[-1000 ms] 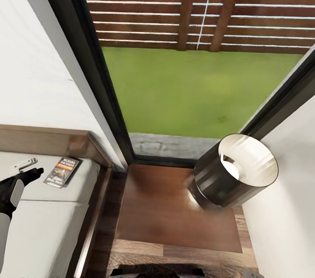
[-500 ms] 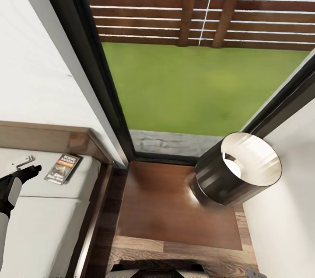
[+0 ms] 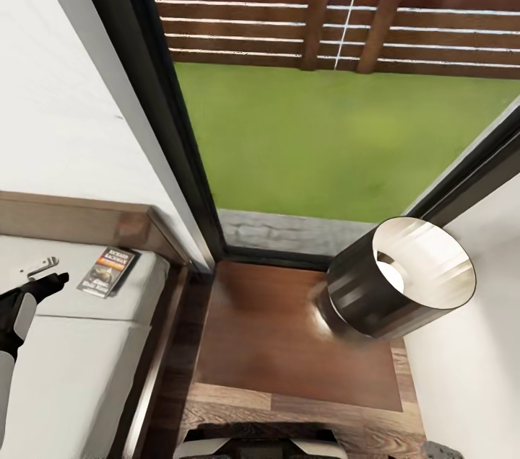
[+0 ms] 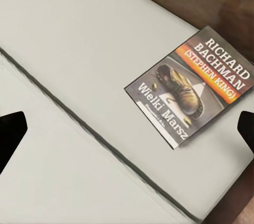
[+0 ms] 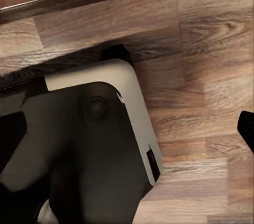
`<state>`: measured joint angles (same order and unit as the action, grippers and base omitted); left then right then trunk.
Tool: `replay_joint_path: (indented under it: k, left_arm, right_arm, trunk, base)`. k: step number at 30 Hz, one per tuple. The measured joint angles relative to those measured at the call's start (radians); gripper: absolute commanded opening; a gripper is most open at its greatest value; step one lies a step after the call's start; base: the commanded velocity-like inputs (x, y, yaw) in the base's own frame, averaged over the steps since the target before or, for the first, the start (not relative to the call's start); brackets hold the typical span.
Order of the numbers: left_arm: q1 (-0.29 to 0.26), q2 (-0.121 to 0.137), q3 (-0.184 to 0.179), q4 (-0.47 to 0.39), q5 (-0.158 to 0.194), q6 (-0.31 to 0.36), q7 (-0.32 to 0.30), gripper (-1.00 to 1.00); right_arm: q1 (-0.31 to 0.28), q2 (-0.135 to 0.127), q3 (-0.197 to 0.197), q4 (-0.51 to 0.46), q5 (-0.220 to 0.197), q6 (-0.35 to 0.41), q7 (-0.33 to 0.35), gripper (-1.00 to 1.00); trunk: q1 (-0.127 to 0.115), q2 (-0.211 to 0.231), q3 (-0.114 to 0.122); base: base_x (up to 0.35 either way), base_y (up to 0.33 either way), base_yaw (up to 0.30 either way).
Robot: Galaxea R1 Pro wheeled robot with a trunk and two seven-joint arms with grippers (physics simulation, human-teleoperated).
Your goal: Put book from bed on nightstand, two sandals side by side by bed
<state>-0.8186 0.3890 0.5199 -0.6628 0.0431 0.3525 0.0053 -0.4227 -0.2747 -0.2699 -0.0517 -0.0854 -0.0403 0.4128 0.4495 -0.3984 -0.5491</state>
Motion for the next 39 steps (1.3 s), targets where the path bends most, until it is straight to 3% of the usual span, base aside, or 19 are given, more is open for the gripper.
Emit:
replay_joint_path:
  k: [1, 2, 5, 6, 8, 12, 17, 19, 22, 39]
  left_arm:
    - [0.0, 0.0, 0.0, 0.0, 0.001, 0.0, -0.001, 1.0]
    - [0.0, 0.0, 0.0, 0.0, 0.001, 0.0, -0.001, 1.0]
    - [0.0, -0.001, -0.001, 0.001, 0.001, 0.001, -0.001, 1.0]
    - [0.0, -0.002, -0.001, 0.001, 0.001, 0.002, -0.001, 1.0]
    - [0.0, -0.003, -0.002, 0.0, 0.0, 0.002, -0.001, 1.0]
    - [0.0, -0.004, -0.003, 0.0, 0.001, 0.002, -0.001, 1.0]
    - [0.0, -0.006, -0.004, 0.0, 0.001, 0.001, -0.001, 1.0]
    - [0.0, -0.008, -0.005, 0.0, 0.001, 0.002, -0.001, 1.0]
    - [0.0, -0.008, -0.006, 0.0, 0.001, 0.002, -0.001, 1.0]
    - [0.0, -0.014, -0.008, -0.003, 0.001, -0.003, -0.001, 1.0]
  right_arm:
    - [0.0, -0.025, 0.001, 0.0, 0.0, 0.001, 0.111, 1.0]
    - [0.0, -0.046, -0.003, 0.0, 0.001, 0.003, 0.325, 1.0]
    - [0.0, -0.089, -0.011, 0.0, 0.001, 0.018, 0.631, 1.0]
    - [0.0, -0.115, -0.011, -0.001, 0.001, 0.065, 0.726, 1.0]
    - [0.0, -0.128, -0.006, -0.003, 0.004, 0.136, 0.768, 1.0]
    - [0.0, -0.133, 0.0, -0.006, 0.008, 0.2, 0.8, 1.0]
    - [0.0, -0.134, 0.004, -0.007, 0.011, 0.221, 0.899, 1.0]
    - [0.0, -0.134, 0.005, -0.006, 0.011, 0.223, 0.999, 1.0]
    - [0.0, -0.134, 0.004, -0.006, 0.012, 0.223, 1.035, 1.0]
    - [0.0, -0.135, 0.004, -0.005, 0.012, 0.218, 1.059, 1.0]
  trunk:
    - [0.0, 0.0, -0.001]
    - [0.0, 0.0, -0.001]
    - [0.0, 0.0, -0.001]
    - [0.0, 0.0, -0.001]
    - [0.0, 0.0, -0.001]
    - [0.0, 0.0, -0.001]
    - [0.0, 0.0, -0.001]
    - [0.0, 0.0, -0.001]
    - [0.0, 0.0, -0.001]
    - [0.0, 0.0, -0.001]
  base:
    - [0.0, 0.0, 0.008]
    - [0.0, 0.0, 0.004]
    - [0.0, 0.0, 0.002]
    - [0.0, 0.0, 0.0]
    - [0.0, 0.0, 0.0]
    - [0.0, 0.0, 0.0]
    - [0.0, 0.0, 0.0]
    - [0.0, 0.0, 0.0]
    - [0.0, 0.0, 0.0]
    - [0.027, 0.0, 0.0]
